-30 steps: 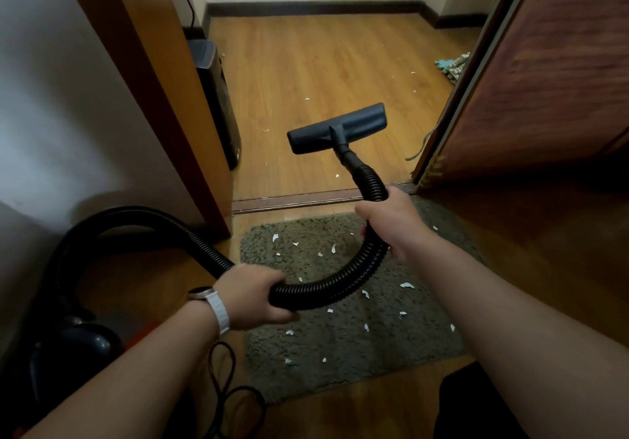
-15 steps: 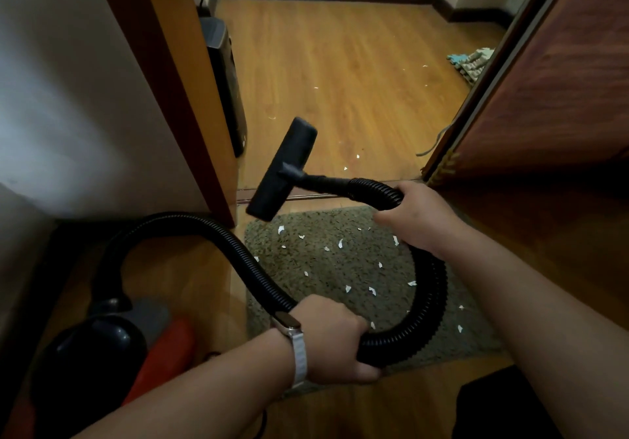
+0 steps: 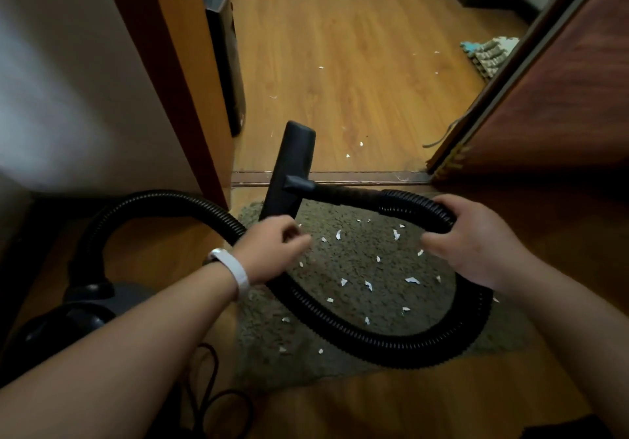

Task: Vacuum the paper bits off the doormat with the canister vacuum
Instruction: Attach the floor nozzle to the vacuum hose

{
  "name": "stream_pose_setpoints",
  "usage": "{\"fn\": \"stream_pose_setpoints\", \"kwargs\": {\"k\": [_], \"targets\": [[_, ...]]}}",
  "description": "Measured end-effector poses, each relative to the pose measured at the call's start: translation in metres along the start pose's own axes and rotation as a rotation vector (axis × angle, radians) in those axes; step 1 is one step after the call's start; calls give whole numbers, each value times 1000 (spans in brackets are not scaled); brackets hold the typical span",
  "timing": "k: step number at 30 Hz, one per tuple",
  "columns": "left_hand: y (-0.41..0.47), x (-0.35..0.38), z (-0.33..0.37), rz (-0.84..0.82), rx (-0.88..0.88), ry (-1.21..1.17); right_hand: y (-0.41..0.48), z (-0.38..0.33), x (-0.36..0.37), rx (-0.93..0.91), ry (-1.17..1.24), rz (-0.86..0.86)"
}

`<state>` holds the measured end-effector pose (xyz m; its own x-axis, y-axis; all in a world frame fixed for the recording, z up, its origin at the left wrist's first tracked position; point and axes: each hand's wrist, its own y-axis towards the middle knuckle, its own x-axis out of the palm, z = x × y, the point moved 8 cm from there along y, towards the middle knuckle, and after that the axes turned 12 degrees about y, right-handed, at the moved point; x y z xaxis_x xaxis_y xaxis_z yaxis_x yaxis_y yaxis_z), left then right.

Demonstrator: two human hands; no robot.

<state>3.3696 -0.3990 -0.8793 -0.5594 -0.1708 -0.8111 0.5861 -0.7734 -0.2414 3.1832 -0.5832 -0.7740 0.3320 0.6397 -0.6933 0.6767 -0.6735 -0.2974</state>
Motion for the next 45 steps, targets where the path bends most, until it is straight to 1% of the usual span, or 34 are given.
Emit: {"fn": "stream_pose_setpoints", "kwargs": {"k": [4, 6, 8, 10, 12, 15, 17, 20, 23, 25, 27, 29, 31, 32, 34, 36, 42, 45], "targets": [[15, -31, -44, 274, -281, -182, -7, -3, -17, -50, 41, 44], [16, -41, -56, 349, -375, -264, -9, -4, -20, -81, 60, 36], [20, -41, -57, 318, -405, -345, -12, -5, -25, -120, 78, 32], [23, -34, -51, 254, -384, -433, -15, -5, -30, -144, 104, 32], [26, -30, -43, 229, -349, -452, -18, -3, -37, -151, 134, 44], [28, -25, -35, 235, -319, -485, -19, 6, -43, -126, 147, 45], [31, -19, -32, 237, -333, -570, -17, 13, -39, -83, 148, -25], [34, -7, -32, 192, -377, -717, -16, 24, -14, 38, 262, -204], [36, -1, -37, 173, -420, -803, -11, 32, 4, 148, 346, -263], [37, -2, -39, 181, -438, -870, -7, 33, 14, 165, 315, -331], [37, -4, -40, 177, -446, -918, -8, 36, 27, 189, 197, -428], [36, -8, -39, 165, -431, -924, -8, 44, 41, 230, 42, -471], [34, -10, -38, 165, -411, -909, -6, 47, 49, 225, -79, -434], [33, -10, -36, 164, -401, -901, -4, 42, 52, 195, -56, -390], [31, -9, -30, 148, -375, -921, -1, 28, 54, 121, 104, -299], [29, -9, -27, 139, -359, -943, 0, 17, 56, 77, 170, -268], [26, -13, -37, 158, -391, -936, 9, 5, 61, 54, 109, -188], [21, -18, -40, 148, -394, -873, 13, 0, 64, 31, 103, -191]]}}
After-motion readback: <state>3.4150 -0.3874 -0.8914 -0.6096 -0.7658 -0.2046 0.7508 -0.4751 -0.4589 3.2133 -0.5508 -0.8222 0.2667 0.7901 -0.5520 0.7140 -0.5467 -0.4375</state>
